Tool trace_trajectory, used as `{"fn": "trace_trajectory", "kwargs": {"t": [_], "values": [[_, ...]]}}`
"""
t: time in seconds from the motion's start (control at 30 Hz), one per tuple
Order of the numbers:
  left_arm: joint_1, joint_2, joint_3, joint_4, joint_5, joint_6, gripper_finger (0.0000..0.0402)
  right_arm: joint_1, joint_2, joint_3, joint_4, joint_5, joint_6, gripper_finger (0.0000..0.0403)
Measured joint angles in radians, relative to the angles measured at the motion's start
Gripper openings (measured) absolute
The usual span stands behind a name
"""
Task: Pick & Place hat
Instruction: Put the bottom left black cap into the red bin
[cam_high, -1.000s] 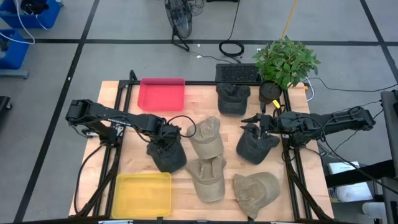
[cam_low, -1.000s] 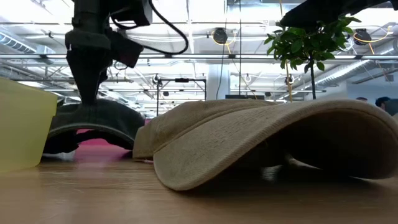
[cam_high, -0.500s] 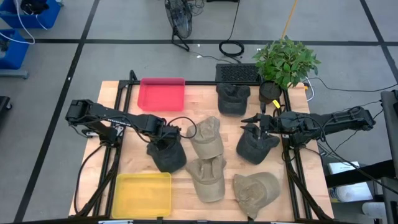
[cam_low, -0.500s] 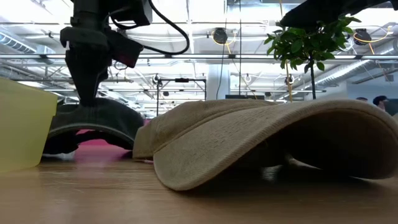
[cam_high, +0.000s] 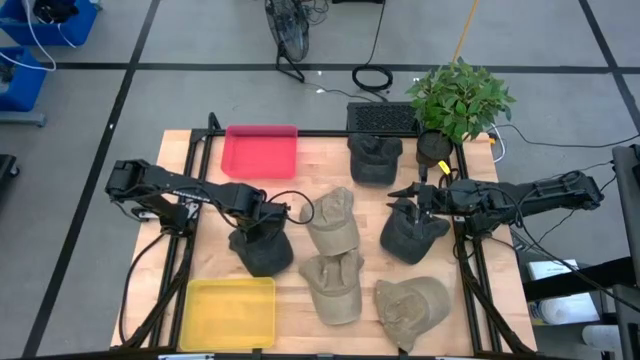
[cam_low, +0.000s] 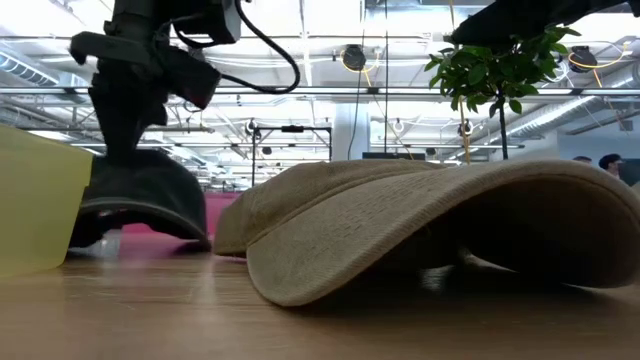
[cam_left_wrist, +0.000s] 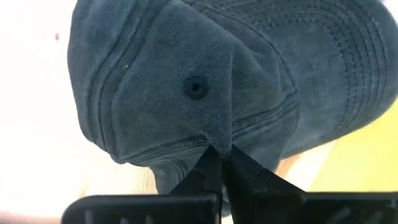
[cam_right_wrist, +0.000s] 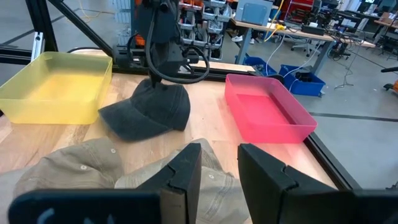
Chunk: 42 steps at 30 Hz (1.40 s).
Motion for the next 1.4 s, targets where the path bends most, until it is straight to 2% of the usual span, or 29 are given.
{"fn": "trace_trajectory", "kwargs": {"t": [0.27,0.57,0.73,0.87,1.0,1.23,1.4], "values": [[0.005,0.0,0.116,-0.107,-0.019,0.106,0.0006,0.0,0.0,0.0,0.0,0.0,0.0,0.0096],[0.046,0.0,0.331,-0.309,-0.174,0.264,0.0006,0.0,0.0,0.0,-0.004,0.0,0.0,0.0096],[0.084,-0.002,0.427,-0.417,-0.36,0.421,0.001,0.0,0.0,0.0,-0.004,0.0,0.0,0.0096],[0.148,-0.002,0.456,-0.417,-0.385,0.53,0.0007,0.0,0.0,0.0,-0.004,0.0,0.0,0.0096],[0.221,-0.002,0.457,-0.417,-0.455,0.623,0.001,0.0,0.0,0.0,-0.016,0.0,0.0,0.0096],[0.371,-0.002,0.457,-0.369,-0.486,0.765,0.0009,0.0,0.0,0.0,-0.038,0.0,0.0,0.0095],[0.491,-0.002,0.457,-0.209,-0.51,0.901,0.0007,0.0,0.0,0.0,-0.034,0.0,0.0,0.0096]]}}
